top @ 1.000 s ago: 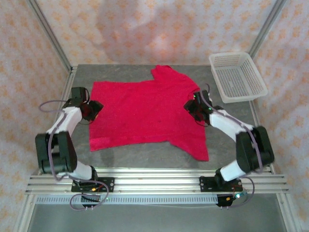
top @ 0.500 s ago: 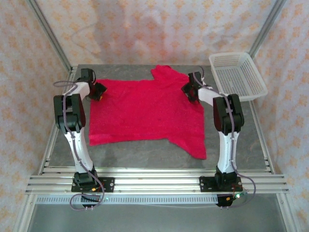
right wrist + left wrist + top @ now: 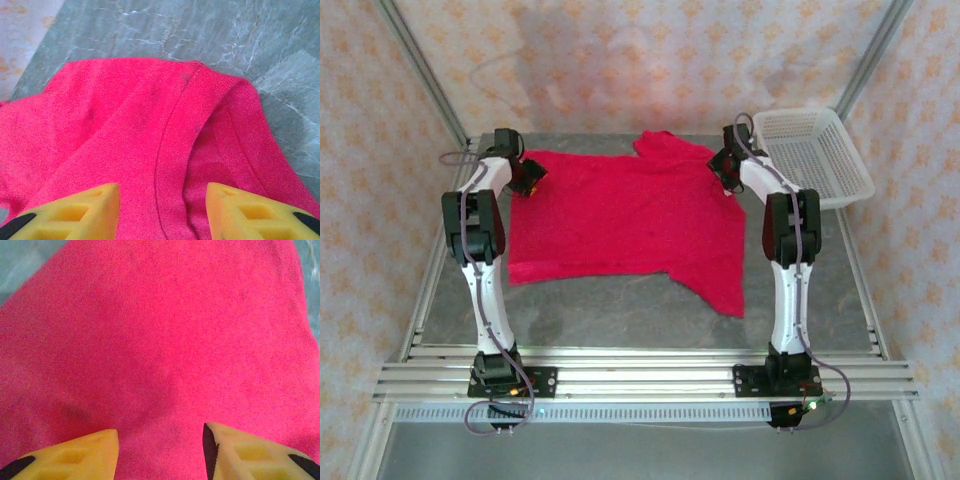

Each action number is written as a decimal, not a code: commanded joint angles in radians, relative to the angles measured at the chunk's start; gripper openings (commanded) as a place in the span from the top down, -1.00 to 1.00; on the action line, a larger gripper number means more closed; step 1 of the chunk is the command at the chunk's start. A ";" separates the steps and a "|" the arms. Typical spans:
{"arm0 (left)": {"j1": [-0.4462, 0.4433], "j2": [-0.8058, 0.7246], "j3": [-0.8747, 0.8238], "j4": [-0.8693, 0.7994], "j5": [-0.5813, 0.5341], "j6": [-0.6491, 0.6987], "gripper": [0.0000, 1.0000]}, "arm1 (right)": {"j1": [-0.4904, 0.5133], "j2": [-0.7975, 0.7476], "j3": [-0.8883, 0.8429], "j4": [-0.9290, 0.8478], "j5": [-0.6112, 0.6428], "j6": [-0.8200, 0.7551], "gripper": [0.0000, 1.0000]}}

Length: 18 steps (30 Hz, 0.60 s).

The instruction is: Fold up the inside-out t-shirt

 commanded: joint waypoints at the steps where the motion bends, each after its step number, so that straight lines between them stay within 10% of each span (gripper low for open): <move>1: -0.040 -0.222 -0.070 -0.068 -0.067 0.053 0.02 | 0.022 -0.211 -0.014 -0.122 -0.018 -0.111 -0.01; 10: -0.295 -0.686 -0.622 0.051 -0.101 0.085 0.13 | 0.245 -0.773 -0.657 -0.145 0.120 -0.212 0.21; 18: -0.463 -0.850 -0.939 0.175 -0.086 0.044 0.19 | 0.555 -0.960 -0.950 -0.256 0.230 -0.160 0.47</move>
